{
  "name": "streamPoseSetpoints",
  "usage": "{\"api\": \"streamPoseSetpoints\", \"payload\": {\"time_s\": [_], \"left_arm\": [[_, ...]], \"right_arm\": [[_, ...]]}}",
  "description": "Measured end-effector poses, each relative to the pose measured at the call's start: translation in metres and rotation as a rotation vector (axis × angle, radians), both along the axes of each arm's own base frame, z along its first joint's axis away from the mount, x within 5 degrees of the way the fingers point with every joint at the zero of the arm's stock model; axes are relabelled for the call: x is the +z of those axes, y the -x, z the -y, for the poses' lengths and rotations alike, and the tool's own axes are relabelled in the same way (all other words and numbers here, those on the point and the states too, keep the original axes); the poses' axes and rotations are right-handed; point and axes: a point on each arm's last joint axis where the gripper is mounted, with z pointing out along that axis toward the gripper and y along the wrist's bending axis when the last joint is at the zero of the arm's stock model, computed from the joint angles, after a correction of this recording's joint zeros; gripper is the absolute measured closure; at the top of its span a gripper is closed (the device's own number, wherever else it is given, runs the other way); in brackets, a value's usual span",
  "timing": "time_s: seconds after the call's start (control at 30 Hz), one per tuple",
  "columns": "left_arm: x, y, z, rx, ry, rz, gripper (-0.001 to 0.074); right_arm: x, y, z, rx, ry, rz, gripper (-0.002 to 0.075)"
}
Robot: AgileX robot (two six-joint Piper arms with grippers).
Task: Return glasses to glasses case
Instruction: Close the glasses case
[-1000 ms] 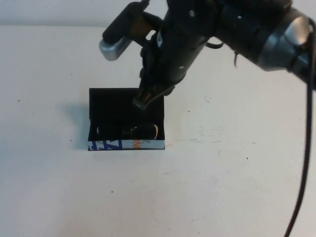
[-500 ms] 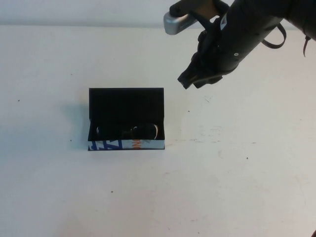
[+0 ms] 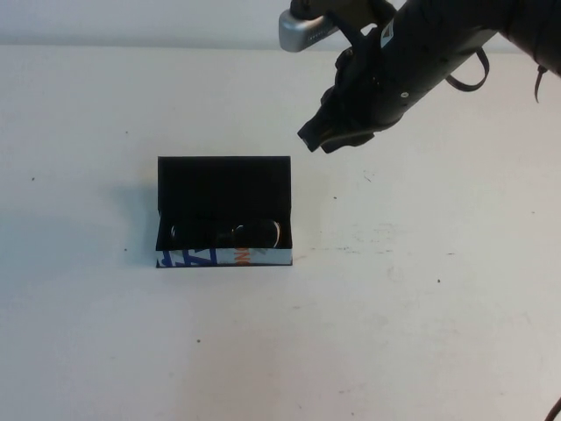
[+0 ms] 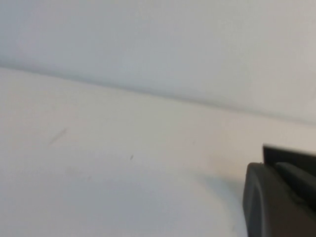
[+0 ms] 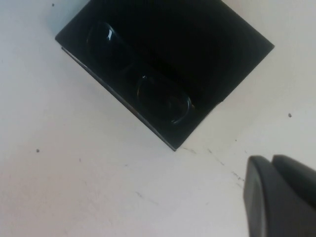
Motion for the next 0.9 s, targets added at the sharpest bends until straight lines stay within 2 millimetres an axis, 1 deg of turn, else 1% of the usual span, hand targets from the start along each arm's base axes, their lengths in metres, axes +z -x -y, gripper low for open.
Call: {"api": "streamPoseSetpoints", "payload": {"time_s": [0.03,0.17,0.3,0.37,0.47,0.6,0.67,0.73,0.83,0.9], "left_arm": [[0.004,0.000,0.000,-0.002,0.047,0.040,0.0738],[0.015,0.001,0.000,-0.008,0.133,0.163,0.0738],[0.015,0.001,0.000,-0.013,0.253,0.153,0.0738],[0.010,0.000,0.000,-0.010,0.350,0.092,0.0738],[0.008,-0.003,0.001,0.024,0.409,-0.103,0.0738],[0.021,-0.017,0.003,0.050,0.412,-0.321,0.0738],[0.031,-0.028,0.008,0.013,0.364,-0.426,0.0738],[0.041,-0.043,0.016,-0.060,0.308,-0.533,0.0738],[0.048,-0.069,0.033,-0.198,0.235,-0.674,0.0738],[0.053,-0.086,0.045,-0.291,0.210,-0.738,0.0738]], "right_arm": [[-0.003,-0.002,-0.001,-0.008,-0.001,-0.008,0.0734],[-0.014,-0.007,-0.004,-0.016,0.009,-0.033,0.0734],[-0.025,-0.013,-0.008,-0.023,0.012,-0.058,0.0734],[-0.028,-0.015,-0.010,-0.025,0.005,-0.066,0.0734],[-0.029,-0.017,-0.011,-0.029,-0.014,-0.053,0.0734],[-0.027,-0.019,-0.012,-0.037,-0.030,-0.032,0.0734],[-0.028,-0.020,-0.012,-0.038,-0.034,-0.029,0.0734],[-0.029,-0.022,-0.013,-0.041,-0.041,-0.019,0.0734],[-0.030,-0.024,-0.014,-0.045,-0.048,-0.007,0.0734],[-0.030,-0.026,-0.014,-0.050,-0.055,0.004,0.0734]]}}
